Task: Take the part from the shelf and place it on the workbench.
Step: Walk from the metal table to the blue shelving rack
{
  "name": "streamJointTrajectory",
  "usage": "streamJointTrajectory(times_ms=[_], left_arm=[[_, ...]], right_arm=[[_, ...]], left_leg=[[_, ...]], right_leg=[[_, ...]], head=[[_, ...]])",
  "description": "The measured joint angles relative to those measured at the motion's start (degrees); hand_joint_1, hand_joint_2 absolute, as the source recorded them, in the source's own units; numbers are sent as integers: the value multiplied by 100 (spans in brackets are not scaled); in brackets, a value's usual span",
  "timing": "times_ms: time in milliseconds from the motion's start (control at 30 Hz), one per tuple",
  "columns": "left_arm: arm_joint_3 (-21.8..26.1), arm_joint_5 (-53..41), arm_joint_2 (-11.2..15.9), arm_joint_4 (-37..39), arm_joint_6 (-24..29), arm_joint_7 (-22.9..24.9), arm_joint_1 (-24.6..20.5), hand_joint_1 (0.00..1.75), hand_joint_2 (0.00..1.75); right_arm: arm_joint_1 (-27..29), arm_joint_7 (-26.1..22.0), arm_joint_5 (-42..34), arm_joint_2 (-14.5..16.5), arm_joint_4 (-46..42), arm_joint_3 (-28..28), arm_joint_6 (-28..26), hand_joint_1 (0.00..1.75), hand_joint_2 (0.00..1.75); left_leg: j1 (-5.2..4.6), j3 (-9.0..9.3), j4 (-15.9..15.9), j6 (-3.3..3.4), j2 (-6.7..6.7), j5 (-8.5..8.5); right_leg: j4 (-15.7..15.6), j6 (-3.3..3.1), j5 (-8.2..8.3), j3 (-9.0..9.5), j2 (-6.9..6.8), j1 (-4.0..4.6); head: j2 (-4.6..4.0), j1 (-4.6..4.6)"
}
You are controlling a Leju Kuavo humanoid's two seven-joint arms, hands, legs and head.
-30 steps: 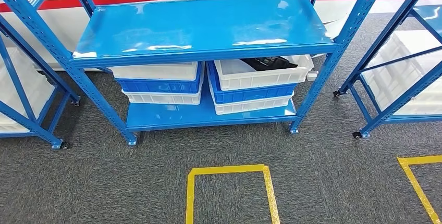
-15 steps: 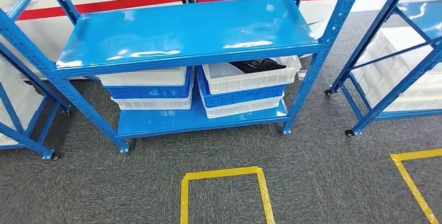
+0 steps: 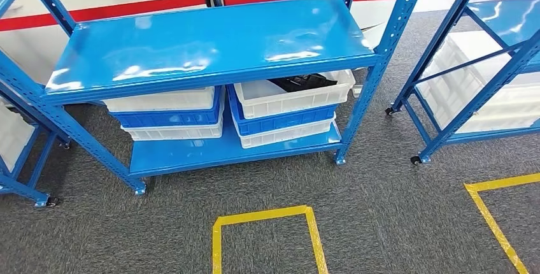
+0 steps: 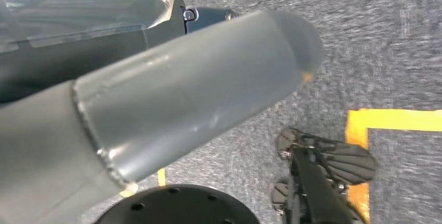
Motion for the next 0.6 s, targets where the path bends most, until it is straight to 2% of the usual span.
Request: streamJointTrajectory(times_ms=[33,67,133,333,467,533,600], left_arm=[[3,0,-5,0,-3,-4,4,0,0],[10,0,-9,-1,-8,-11,7,0,0],[25,-1,-8,0,-27,-32,9,0,0],[32,-7,-13,1,-102,-82,7,0,0],[33,-11,-3,-1,-119,-115,5,0,0],[33,-11,-11,-1,-123,-123,3,0,0],[34,-11,-15,-1,-129,-132,1,0,0]], right_arm=[[5,0,1,1,0,4,2,0,0],[8,0,1,-1,0,7,3,0,0],[5,0,1,-11,0,8,4,0,0],[7,-12,-12,-31,0,8,4,0,0],[9,-60,-23,-31,0,8,3,0,0],[9,-71,-26,-35,0,8,2,0,0],[8,-74,-27,-39,-1,8,2,0,0]], left_leg=[[-8,3,-12,-67,-6,10],[-16,4,-14,-107,-10,6],[-29,10,-14,-63,-12,8],[-41,21,-13,-35,-12,-2],[-70,13,5,92,-10,-21],[-25,101,-118,157,5,39],[22,200,-240,203,32,91]], right_leg=[[1,4,0,-7,-3,-3],[-5,4,0,-6,-5,-11],[-20,7,2,10,-6,-20],[-61,25,11,40,-6,-33],[-112,133,38,64,3,-98],[-61,161,8,37,-25,-70],[355,144,-172,-177,-71,-59]], head=[[0,3],[0,4],[0,5],[0,9],[0,0],[0,4],[0,13]])
